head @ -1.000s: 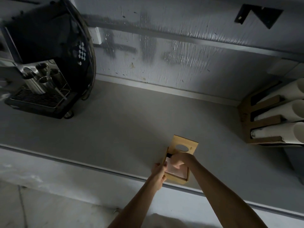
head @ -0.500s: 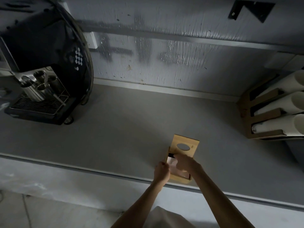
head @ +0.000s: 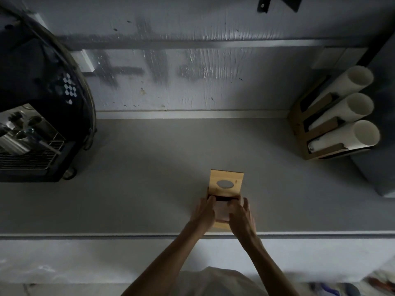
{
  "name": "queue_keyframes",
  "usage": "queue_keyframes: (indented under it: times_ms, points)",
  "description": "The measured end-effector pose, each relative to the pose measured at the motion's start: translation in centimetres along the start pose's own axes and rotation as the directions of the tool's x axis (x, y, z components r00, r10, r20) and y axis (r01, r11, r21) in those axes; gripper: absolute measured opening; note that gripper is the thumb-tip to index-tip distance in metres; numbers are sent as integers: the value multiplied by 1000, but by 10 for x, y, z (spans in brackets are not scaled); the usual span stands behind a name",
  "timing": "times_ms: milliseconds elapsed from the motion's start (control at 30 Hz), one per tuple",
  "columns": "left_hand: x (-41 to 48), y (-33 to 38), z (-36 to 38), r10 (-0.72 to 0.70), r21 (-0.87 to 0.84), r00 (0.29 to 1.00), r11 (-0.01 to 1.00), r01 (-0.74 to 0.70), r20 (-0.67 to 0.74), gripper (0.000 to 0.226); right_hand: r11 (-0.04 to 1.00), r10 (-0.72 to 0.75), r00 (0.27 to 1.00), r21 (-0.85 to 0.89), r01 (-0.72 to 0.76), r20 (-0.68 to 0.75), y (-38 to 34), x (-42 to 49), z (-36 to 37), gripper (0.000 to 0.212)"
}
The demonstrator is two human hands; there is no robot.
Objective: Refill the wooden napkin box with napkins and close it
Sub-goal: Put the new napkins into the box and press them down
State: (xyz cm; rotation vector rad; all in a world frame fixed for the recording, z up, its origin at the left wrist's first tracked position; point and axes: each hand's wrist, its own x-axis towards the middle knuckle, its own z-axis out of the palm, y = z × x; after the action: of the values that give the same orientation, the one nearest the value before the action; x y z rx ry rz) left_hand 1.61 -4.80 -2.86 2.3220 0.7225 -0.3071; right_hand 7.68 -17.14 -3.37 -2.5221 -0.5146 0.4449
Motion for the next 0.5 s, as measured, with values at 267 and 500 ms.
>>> queue_keyframes:
  times_ms: [267,500]
  points:
    - [-11,-6,7,77,239,992,970,-51,-102,42,990,-14,997,-142,24,70,16,-4,-5,40]
    - [-14,-13,15,187,340,978,929,-144,-97,49,981,-108,992,-157,118,70,23,-2,-6,51]
